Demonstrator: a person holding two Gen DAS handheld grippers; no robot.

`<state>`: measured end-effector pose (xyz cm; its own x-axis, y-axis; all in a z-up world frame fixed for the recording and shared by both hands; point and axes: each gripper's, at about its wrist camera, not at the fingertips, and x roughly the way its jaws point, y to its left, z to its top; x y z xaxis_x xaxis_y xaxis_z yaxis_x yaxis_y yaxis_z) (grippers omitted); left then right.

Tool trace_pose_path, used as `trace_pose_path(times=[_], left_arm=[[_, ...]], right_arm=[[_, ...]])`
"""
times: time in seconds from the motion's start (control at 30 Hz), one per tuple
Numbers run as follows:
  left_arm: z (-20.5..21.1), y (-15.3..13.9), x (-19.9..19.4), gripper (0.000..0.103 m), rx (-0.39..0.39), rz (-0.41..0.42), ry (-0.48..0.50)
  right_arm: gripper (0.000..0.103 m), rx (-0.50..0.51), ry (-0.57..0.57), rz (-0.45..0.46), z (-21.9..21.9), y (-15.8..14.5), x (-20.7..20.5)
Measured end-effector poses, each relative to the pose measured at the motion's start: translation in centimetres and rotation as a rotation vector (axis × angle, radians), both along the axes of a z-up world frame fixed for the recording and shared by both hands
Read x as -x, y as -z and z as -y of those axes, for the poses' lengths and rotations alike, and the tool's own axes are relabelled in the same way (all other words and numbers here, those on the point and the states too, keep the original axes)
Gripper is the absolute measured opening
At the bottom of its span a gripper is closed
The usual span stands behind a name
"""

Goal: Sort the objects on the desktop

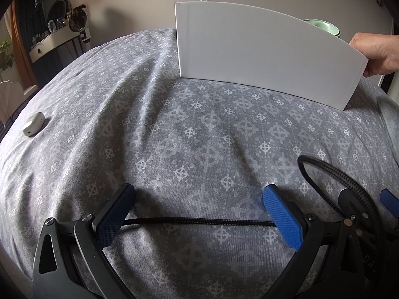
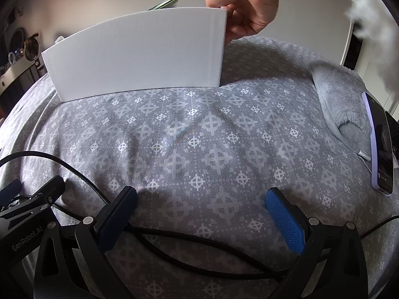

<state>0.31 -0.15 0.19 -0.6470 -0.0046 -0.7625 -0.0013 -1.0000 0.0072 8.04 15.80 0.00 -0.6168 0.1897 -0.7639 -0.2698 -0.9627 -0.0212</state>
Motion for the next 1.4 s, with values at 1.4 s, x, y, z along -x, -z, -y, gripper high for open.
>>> trace_pose_path(times=[1.4], left_arm=[[0.01,0.10,0.15,0.103,0.012,0.006,0.004]], right_arm=[[0.103,-0.002,0.001,-0.004,-0.37,0.57,0.83]])
